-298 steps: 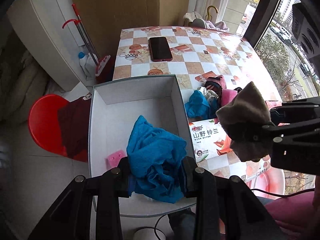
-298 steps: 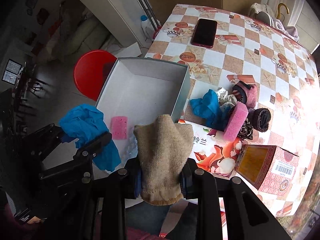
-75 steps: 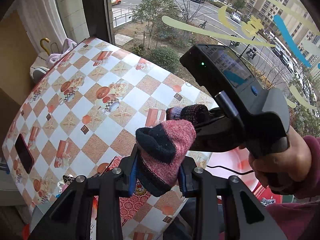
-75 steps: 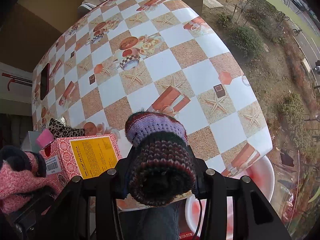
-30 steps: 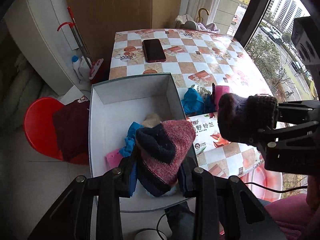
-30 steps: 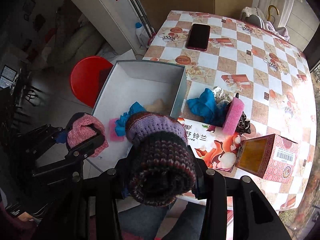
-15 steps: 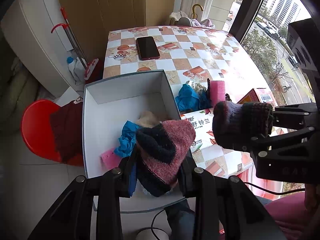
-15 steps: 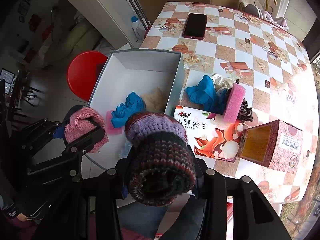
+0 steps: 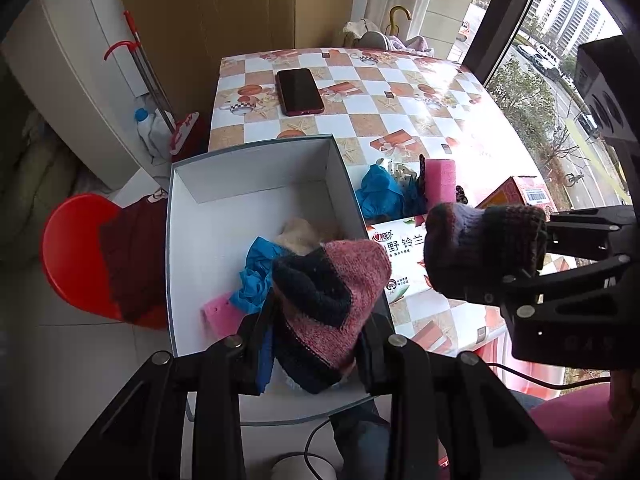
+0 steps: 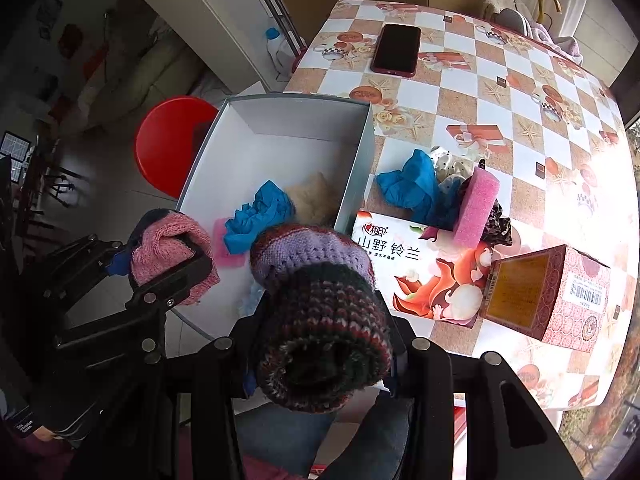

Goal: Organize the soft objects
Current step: 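Carry the pink hat and striped hat over the white box with both tools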

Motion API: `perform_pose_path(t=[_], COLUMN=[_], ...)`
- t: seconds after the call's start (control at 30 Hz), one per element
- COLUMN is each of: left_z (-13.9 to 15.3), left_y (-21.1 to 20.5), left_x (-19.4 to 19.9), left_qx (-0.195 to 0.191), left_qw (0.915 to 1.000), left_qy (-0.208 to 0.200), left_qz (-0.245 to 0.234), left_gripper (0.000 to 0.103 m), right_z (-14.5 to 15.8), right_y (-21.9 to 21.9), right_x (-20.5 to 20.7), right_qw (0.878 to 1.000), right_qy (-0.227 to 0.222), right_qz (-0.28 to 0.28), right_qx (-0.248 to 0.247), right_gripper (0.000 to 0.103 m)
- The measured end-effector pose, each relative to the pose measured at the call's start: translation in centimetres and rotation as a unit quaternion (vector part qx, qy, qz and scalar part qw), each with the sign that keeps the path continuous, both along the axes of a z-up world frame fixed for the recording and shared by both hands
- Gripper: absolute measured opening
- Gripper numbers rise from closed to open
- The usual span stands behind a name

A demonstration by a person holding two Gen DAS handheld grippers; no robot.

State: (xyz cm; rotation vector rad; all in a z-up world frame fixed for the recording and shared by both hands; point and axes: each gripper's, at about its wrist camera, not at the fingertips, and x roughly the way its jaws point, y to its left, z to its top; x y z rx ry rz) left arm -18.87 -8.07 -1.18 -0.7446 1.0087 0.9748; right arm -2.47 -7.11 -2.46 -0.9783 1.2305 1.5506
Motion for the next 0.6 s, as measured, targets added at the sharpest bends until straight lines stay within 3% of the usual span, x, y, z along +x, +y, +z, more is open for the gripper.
perform_pose_path(t=[0.6], left_z=[-0.39], left_y=[0.1], left_x=[-0.45], left_qx=[-0.006], left_qw=[1.0], left_qy=[0.001], left_qz=[0.005], left_gripper=[0.036], right_z=[-0.28], right_y=[0.25], right_x=[-0.54], right_qw=[1.0], right_qy=[-0.002], right_qz=[0.007], right_qx=[-0.005], right_gripper=[0.046])
